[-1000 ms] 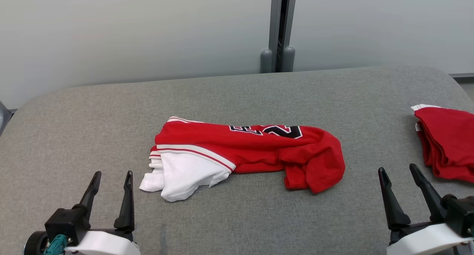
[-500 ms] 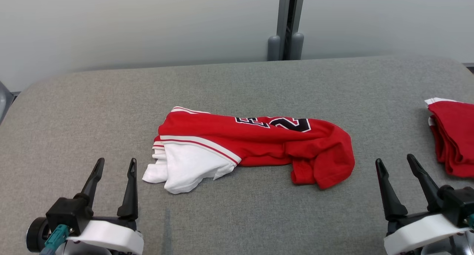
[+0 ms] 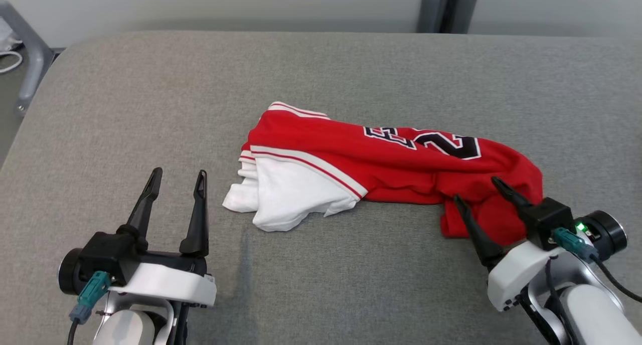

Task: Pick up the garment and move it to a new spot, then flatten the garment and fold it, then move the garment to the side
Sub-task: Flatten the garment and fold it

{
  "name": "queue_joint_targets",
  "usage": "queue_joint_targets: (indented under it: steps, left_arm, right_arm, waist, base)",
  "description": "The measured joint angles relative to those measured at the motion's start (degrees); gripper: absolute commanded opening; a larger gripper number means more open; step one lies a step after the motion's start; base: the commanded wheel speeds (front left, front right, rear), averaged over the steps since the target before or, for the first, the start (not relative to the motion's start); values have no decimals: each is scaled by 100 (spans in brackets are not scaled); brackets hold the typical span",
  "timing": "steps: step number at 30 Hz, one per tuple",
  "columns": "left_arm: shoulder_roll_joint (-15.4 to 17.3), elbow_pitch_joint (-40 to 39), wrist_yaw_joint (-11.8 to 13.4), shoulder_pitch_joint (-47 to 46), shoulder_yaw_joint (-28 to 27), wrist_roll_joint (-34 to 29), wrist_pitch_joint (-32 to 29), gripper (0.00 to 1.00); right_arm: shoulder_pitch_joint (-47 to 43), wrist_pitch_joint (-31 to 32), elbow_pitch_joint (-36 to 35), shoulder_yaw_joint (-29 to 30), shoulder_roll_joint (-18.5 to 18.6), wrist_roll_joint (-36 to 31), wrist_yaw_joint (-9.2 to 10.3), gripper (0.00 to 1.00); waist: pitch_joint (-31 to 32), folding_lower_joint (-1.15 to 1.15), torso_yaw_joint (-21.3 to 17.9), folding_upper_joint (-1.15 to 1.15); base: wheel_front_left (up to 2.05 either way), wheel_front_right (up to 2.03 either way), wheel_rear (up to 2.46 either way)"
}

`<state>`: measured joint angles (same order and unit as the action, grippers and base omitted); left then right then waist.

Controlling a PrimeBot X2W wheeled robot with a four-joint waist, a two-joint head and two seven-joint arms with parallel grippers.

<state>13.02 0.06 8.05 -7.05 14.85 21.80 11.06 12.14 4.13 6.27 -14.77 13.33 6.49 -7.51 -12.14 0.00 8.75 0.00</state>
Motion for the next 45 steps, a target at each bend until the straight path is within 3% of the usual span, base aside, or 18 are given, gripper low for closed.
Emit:
queue_joint_targets:
  steps: [7,8,9,10,15,20,29,32,37,45]
  left_arm:
    - [-133,272,-78,-241,37,32,198,100]
    - [-140,299,-86,-263,29,34,214,100]
    - [-144,323,-87,-272,13,34,236,100]
    - [-148,346,-87,-273,0,35,258,100]
    - [-149,401,-86,-280,-65,42,310,100]
    - [-99,414,-87,-294,-125,41,331,100]
    - [-42,371,-73,-307,-194,40,360,100]
    - [-30,348,-71,-316,-187,40,361,100]
    - [-46,342,-97,-482,-111,37,360,100]
    - [-223,505,-216,-771,76,26,368,100]
  right_arm:
    - [562,91,762,-561,377,-212,0,100]
    - [609,84,808,-586,394,-213,0,53]
    - [644,67,833,-615,412,-213,0,34]
    - [671,38,846,-639,436,-213,0,0]
    - [704,-12,598,-783,576,-65,0,0]
    - [625,181,-244,-866,910,330,0,0]
    - [58,1187,-1809,-67,889,2027,1,0]
    - [130,1481,-2051,168,898,2275,1,0]
    - [817,1696,-1639,312,987,2505,1,0]
    - [2036,1478,264,-113,1196,2822,2,0]
  waist:
    - [-347,0,290,0]
    - [-377,0,306,0]
    - [-399,0,308,0]
    - [-408,0,294,0]
    - [-405,0,173,0]
    - [-386,0,-59,0]
    - [-301,0,-407,0]
    - [-336,0,-431,0]
    - [-471,0,-367,0]
    - [-744,0,22,0]
  base:
    - [0,0,0]
    - [0,0,0]
    - [0,0,0]
    - [0,0,0]
    - [0,0,0]
    - [0,0,0]
    - [0,0,0]
    - [0,0,0]
    - [0,0,0]
    - [0,0,0]
